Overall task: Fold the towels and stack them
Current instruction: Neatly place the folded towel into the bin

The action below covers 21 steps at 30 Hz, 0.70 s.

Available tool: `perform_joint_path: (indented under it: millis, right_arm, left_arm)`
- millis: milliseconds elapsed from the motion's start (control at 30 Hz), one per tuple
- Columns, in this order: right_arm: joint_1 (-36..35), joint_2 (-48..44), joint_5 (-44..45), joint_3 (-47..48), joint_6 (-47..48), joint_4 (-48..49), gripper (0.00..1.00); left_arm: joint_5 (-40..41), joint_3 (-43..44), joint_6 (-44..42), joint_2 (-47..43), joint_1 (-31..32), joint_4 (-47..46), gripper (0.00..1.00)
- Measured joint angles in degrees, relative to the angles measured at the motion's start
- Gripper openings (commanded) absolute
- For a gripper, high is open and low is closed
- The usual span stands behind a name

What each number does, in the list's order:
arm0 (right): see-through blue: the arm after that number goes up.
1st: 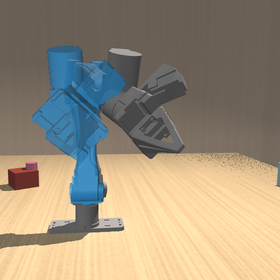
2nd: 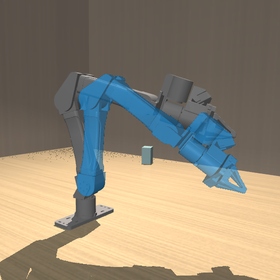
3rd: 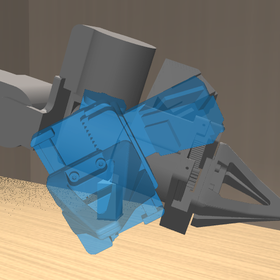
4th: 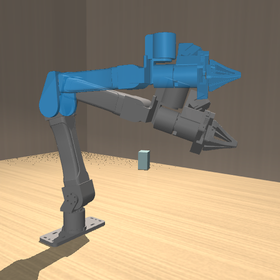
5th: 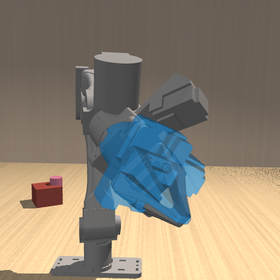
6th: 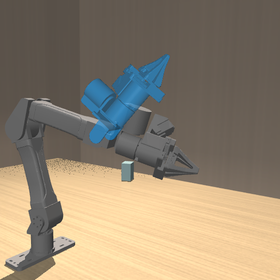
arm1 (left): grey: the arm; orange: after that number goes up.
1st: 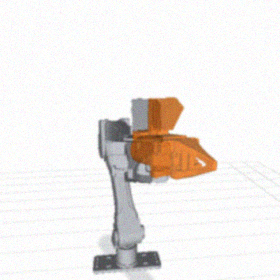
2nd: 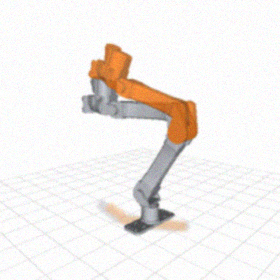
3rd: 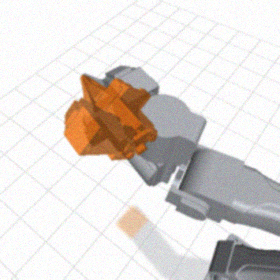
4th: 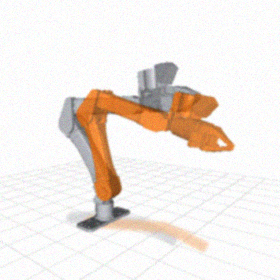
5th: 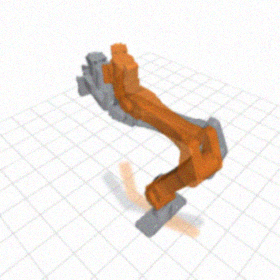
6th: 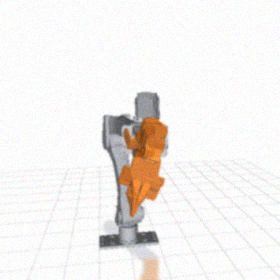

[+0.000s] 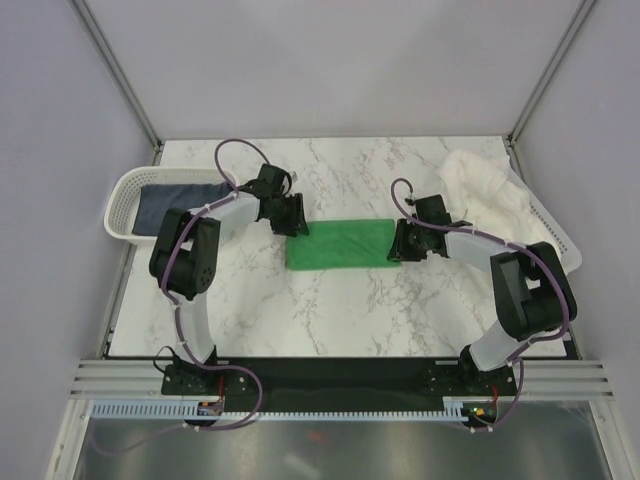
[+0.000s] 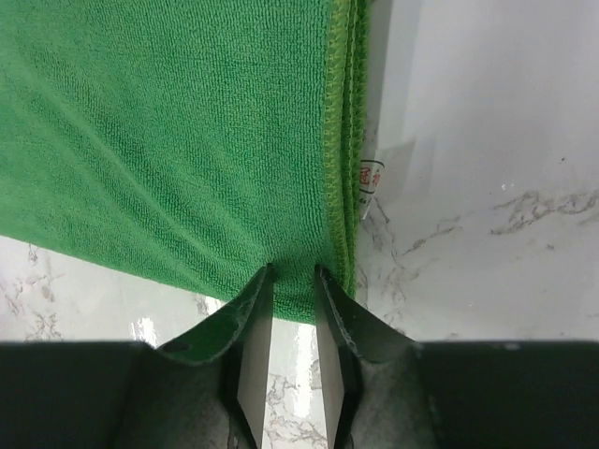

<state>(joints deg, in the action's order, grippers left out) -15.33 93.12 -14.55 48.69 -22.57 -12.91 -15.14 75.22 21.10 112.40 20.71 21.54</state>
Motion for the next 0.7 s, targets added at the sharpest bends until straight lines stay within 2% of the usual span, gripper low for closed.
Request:
perform_joint_path:
  millis: [167,200,333,500,700]
  right_arm:
    - [-0.1,-0.9,2.2,-0.4,0.5,1.1,0.36]
    - [0.0,-1.2,2.8,-0.5,0.6,1.2,0.37]
    - [0.0,-1.6,4.4,-0.4,1.0,1.7,0.37]
    - [0.0,-1.6,4.6,-0.4,1.4,1.7,0.37]
    - [0.0,-1.6,4.4,-0.4,1.6,1.8,0.37]
  left_arm:
    - [-0.7,1.0,-0.4,-0.1,-1.0,0.2,0.54]
    - [-0.7,1.0,-0.7,-0.7,-1.0,0.5,0.60]
    - [0.0,0.9,-2.7,-6.3,-1.3,2.2,0.64]
    - [1.2,-8.1,-3.4,-17.1,-2.2,-1.1,0.67]
    - [-0.5,-15.8,-3.4,-12.6,-4.3,-3.3,0.68]
